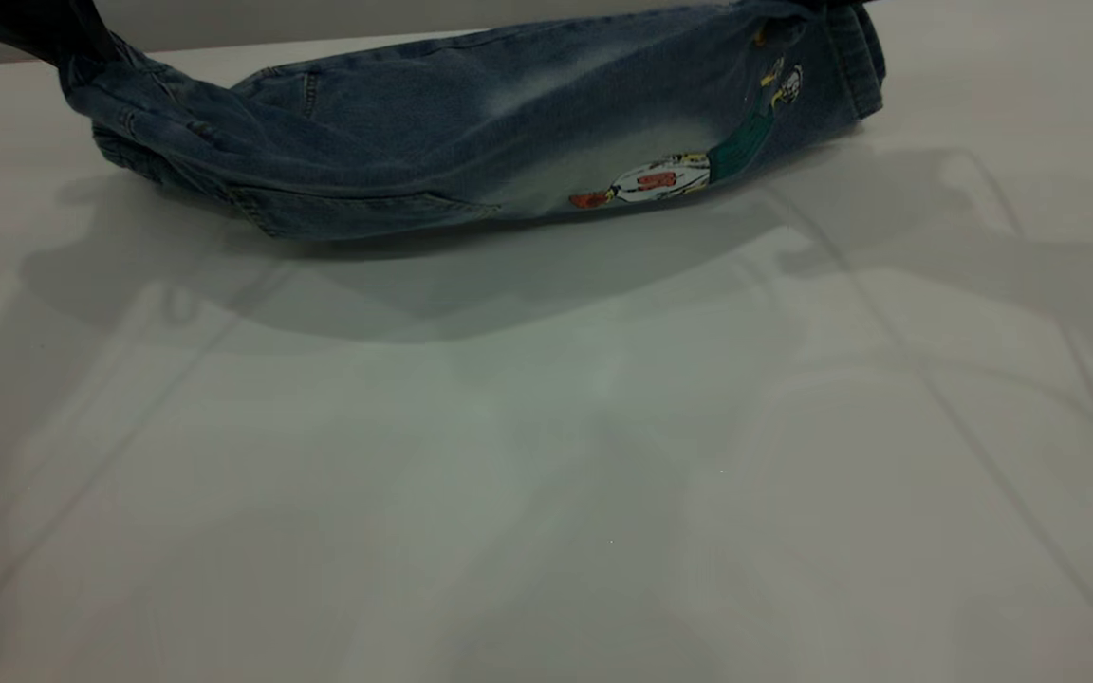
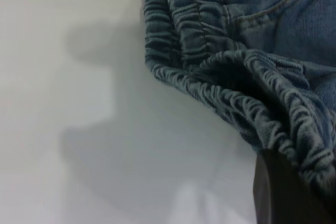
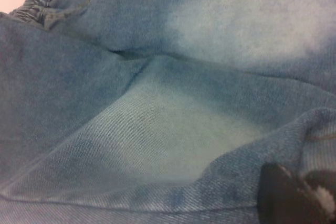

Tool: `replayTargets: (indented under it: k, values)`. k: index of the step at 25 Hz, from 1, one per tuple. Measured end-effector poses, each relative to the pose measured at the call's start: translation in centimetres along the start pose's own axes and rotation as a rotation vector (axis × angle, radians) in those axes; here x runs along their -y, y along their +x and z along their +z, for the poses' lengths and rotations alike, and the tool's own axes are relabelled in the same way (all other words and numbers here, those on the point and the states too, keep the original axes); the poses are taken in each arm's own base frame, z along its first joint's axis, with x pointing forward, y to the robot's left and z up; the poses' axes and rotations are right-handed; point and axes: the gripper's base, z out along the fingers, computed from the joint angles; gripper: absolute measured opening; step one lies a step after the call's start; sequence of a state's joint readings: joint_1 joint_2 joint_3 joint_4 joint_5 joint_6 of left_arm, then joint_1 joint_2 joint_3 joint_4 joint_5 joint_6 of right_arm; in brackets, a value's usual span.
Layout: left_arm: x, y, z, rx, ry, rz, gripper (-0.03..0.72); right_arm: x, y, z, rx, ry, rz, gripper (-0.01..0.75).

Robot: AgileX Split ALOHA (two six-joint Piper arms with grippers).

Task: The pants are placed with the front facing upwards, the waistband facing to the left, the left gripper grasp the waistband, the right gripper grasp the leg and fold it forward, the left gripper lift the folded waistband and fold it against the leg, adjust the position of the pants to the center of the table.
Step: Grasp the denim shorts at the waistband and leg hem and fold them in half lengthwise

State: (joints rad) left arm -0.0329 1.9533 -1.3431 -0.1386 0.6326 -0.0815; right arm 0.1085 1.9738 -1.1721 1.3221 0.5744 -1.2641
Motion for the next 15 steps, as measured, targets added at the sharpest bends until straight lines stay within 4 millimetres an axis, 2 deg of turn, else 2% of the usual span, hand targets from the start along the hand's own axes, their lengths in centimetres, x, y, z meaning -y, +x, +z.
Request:
replayTargets:
  k: [6, 15]
  values:
    - [0.5, -1.5, -1.4, 0.009, 0.009, 0.012, 0.12, -0.2, -1.6, -0.4, -0.01, 0.01, -0.027, 0.022]
    - [0.7, -2.3, -2.1, 0.023, 0.015, 0.015, 0.12, -0.5, -4.3, -1.4, -0.014, 0.036, -0.062, 0.022]
